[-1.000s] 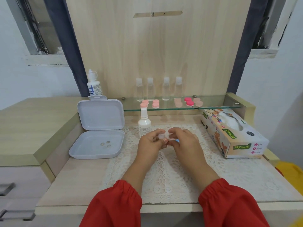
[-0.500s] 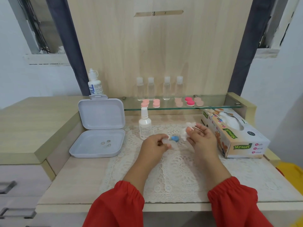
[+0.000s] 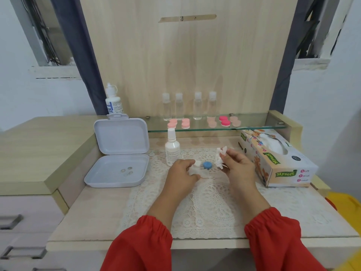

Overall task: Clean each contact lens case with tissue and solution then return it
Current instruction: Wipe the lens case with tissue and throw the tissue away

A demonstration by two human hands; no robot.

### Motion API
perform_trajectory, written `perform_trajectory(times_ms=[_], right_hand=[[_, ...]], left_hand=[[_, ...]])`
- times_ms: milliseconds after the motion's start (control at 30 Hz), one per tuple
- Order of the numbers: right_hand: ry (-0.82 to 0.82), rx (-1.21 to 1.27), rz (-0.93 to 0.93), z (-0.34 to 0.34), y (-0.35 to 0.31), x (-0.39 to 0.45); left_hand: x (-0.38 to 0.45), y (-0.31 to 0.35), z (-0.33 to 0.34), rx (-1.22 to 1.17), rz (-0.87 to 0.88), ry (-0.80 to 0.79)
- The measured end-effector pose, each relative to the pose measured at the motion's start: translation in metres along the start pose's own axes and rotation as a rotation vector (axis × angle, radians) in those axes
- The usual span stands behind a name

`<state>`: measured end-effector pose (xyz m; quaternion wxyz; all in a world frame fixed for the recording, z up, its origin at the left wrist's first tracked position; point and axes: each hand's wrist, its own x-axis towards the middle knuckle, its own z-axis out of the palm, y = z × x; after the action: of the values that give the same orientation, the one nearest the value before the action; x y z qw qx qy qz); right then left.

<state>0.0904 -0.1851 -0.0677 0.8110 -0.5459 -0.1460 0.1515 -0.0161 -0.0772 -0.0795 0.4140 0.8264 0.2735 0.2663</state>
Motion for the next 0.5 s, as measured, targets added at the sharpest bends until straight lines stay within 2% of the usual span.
perform_trajectory(times_ms=[267, 500], right_hand=[[-0.196, -0.001, 0.084, 0.01, -0.002, -0.009], [-0.52, -0.019, 0.416, 0.06, -0.006, -0.039]], left_hand=[[-0.018, -0.001, -0.022, -0.212, -0.034, 0.105], [-0.052, -0.006, -0.064, -0.444, -0.056, 0.138]])
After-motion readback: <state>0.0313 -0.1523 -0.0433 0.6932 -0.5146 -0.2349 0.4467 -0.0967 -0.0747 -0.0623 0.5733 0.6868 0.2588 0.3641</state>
